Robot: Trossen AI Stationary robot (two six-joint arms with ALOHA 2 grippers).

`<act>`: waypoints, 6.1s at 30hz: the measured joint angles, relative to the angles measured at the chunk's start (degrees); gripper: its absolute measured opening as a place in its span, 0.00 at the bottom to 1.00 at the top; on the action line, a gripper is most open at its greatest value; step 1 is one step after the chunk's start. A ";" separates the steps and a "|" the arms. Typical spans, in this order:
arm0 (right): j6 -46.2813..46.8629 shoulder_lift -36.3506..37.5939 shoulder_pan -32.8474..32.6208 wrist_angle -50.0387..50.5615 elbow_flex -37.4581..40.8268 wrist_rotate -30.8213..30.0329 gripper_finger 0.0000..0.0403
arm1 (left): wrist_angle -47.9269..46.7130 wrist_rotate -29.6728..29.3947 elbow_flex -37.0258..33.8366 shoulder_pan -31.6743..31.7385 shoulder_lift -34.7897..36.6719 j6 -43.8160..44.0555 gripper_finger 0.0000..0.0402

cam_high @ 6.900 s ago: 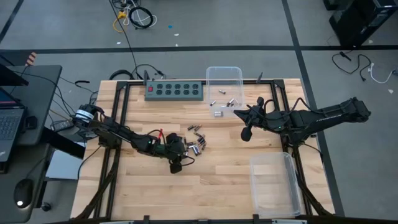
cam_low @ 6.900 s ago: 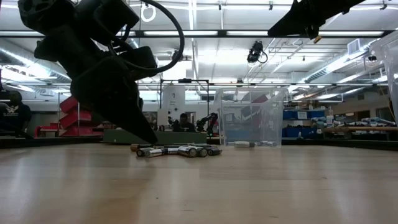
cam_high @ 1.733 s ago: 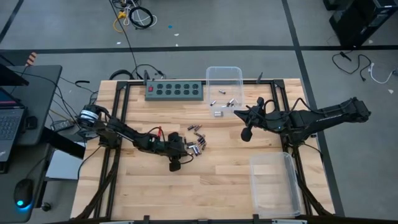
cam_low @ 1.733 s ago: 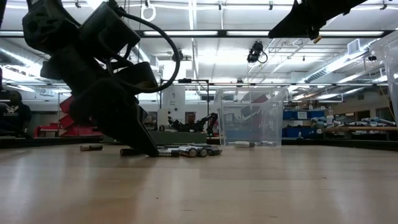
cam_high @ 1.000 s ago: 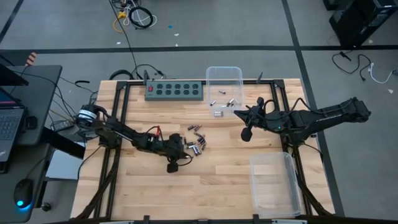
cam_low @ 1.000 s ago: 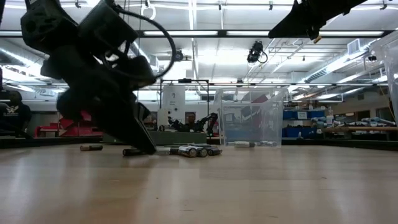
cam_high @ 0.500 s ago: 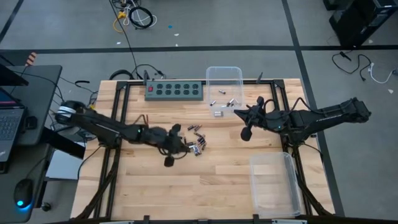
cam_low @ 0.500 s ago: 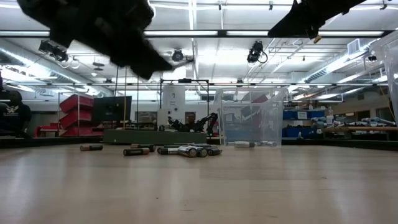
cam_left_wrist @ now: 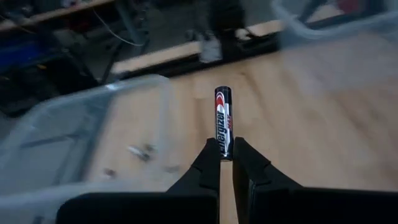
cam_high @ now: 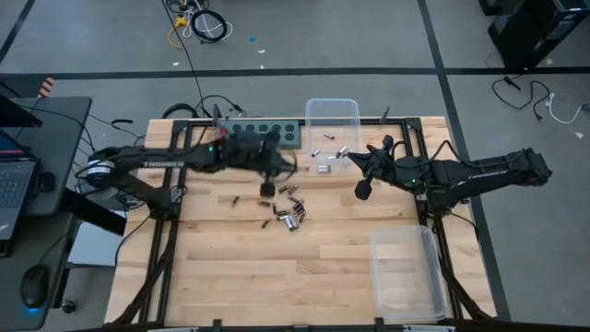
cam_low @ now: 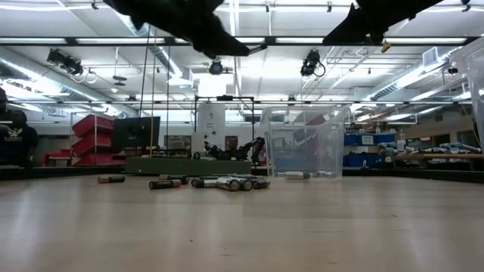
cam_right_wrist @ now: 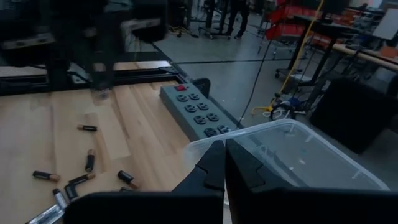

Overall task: Sort batteries
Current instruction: Put the silver battery into the top transparent bin

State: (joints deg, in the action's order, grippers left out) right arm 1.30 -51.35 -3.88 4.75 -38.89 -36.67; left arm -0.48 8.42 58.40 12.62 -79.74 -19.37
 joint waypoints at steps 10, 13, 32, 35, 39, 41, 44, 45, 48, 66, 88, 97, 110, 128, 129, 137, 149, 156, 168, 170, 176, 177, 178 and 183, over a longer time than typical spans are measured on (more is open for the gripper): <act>-0.43 0.00 1.83 -0.01 0.00 0.00 0.00 | -3.82 7.17 18.60 11.01 -17.81 -3.18 0.02; -0.15 0.00 1.78 0.04 0.00 0.00 0.00 | -8.21 7.17 23.75 12.90 -23.25 -3.35 0.02; -0.41 0.00 1.72 0.58 0.00 0.02 0.00 | -12.54 4.27 29.52 14.66 -29.49 -2.16 0.25; -0.40 0.00 1.72 0.58 0.00 0.02 0.00 | -12.27 4.27 29.52 14.34 -29.30 -1.60 0.28; 0.16 0.00 1.72 0.96 0.00 0.02 0.00 | -16.16 4.25 29.50 12.78 -26.81 -3.79 0.30; 0.54 0.01 1.72 1.57 0.00 0.04 0.00 | -18.82 4.26 29.50 11.49 -24.45 -4.63 0.30; 0.62 0.00 1.72 1.78 0.00 0.04 0.00 | -24.05 4.27 29.50 9.29 -20.50 -4.69 0.30; 0.62 0.00 1.72 1.78 0.00 0.04 0.00 | -25.88 4.26 29.50 8.52 -19.32 -4.73 0.30; 0.58 0.00 1.77 1.78 0.00 0.04 0.00 | -30.53 4.22 29.50 6.04 -16.65 -4.78 0.30; 1.56 0.00 1.81 4.32 0.00 0.07 0.00 | -25.80 -6.95 4.16 -3.84 -1.17 9.02 0.28; 4.51 0.00 2.25 3.84 0.00 0.09 0.00 | 6.17 -6.44 -23.05 -15.82 -0.80 16.51 0.28; 3.17 -0.02 2.25 3.20 0.00 0.09 0.00 | 11.77 -7.73 -22.96 -15.76 -1.84 16.63 0.28; 7.09 -0.01 2.16 2.80 0.00 0.42 0.01 | 13.96 -10.09 -22.96 -15.76 -1.85 17.94 0.28; 7.09 -0.02 2.16 2.78 0.00 0.42 0.00 | 20.16 -9.72 -22.96 -17.67 -1.85 17.74 0.28; 7.09 -0.02 2.16 2.78 0.00 0.42 0.00 | 20.19 -9.68 -22.96 -17.76 -1.85 17.74 0.28; 7.09 -0.02 2.16 2.78 0.00 0.42 0.00 | 19.94 -10.01 -22.97 -17.83 -1.85 17.75 0.28; 7.03 -0.02 2.16 2.76 0.00 0.42 0.00 | 5.93 -10.34 -22.98 -17.95 -1.85 22.79 0.28; 5.58 -0.02 2.16 1.79 0.00 0.39 0.00 | 11.63 -9.33 -23.11 -20.90 -8.26 18.47 0.28; 0.22 0.00 2.91 -9.91 0.00 0.41 0.00 | 18.03 -12.12 -23.07 -18.88 -15.08 14.97 0.28; 0.08 0.02 2.88 -9.68 0.00 0.70 0.00 | 19.15 -12.88 -23.07 -18.88 -15.66 15.08 0.28; -0.98 -0.02 2.89 -7.25 0.00 2.51 0.01 | 19.16 -13.05 -23.05 -18.33 -16.42 16.37 0.28; -1.04 -0.02 2.89 -7.25 0.00 3.09 0.01 | 19.05 -13.05 -23.05 -18.21 -16.42 16.65 0.28; -1.08 -0.02 2.88 -7.29 0.00 3.57 0.01 | 18.80 -13.05 -23.05 -18.13 -16.42 16.84 0.28; -1.29 -0.02 2.88 -7.25 0.00 3.98 0.00 | 18.32 -13.15 -23.05 -17.64 -16.42 17.96 0.28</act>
State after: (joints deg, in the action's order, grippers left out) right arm 0.01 -51.37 -0.99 -2.50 -38.89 -32.69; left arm 17.84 -4.73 35.35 -5.02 -96.16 -1.41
